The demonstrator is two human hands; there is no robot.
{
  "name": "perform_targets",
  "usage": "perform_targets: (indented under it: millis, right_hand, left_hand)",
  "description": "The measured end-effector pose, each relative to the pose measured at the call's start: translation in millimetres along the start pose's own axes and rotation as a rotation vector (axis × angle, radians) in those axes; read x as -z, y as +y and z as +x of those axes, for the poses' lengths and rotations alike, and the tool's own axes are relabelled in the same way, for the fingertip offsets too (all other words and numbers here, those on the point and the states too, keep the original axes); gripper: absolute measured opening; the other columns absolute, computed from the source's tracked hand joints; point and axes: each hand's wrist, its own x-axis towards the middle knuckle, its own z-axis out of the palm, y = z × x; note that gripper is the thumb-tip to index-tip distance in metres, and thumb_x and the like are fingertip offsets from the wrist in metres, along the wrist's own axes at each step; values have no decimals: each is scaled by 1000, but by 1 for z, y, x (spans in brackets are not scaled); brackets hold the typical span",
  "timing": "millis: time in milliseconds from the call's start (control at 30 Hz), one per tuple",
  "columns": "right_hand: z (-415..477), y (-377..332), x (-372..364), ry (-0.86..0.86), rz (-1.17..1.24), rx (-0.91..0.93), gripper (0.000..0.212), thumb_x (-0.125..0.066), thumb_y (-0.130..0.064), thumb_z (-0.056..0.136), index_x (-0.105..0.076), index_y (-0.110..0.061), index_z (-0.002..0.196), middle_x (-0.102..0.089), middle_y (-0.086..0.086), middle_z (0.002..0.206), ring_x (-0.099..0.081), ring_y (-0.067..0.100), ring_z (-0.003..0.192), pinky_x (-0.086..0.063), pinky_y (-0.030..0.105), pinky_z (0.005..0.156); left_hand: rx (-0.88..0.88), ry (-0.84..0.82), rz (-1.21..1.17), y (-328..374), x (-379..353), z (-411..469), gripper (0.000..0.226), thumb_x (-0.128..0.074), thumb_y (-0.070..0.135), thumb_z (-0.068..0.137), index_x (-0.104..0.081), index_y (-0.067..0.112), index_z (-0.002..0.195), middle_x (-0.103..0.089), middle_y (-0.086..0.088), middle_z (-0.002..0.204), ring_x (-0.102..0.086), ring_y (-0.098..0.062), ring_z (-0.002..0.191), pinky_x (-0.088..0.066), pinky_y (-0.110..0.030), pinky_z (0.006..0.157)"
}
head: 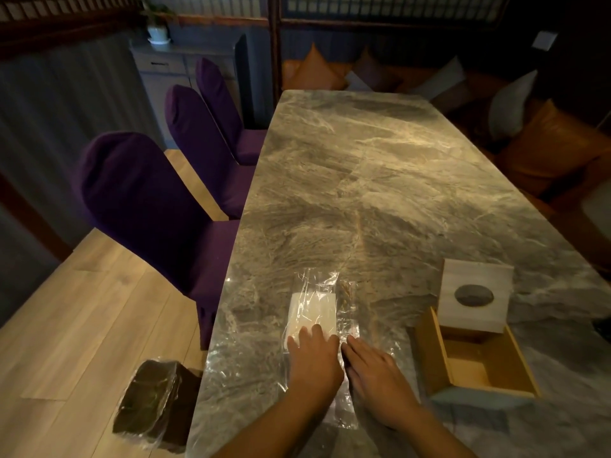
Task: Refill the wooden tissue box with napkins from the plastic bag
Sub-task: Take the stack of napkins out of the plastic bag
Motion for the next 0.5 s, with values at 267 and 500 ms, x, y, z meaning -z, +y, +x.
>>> perform_targets:
  millis: [267, 500]
  right_hand:
    - [-4, -7, 14, -36, 32, -13, 42, -32, -37, 87, -63, -28, 113, -68, -10, 116, -64, 5, 105, -45, 21, 83]
    - [2, -3, 14, -43, -10, 47, 43, -34, -41, 82, -66, -31, 107, -70, -15, 110, -66, 0, 97, -51, 18, 75]
  left_hand:
    - [168, 110, -815, -51, 45, -2, 13, -58, 19, 84, -60, 9, 75, -64, -10, 90, -62, -24, 81, -50, -33, 71]
    - [414, 13, -1171, -119, 59, -9, 16, -52, 7, 80, -62, -5, 82, -64, -27, 87, -56, -26, 73, -45, -36, 65]
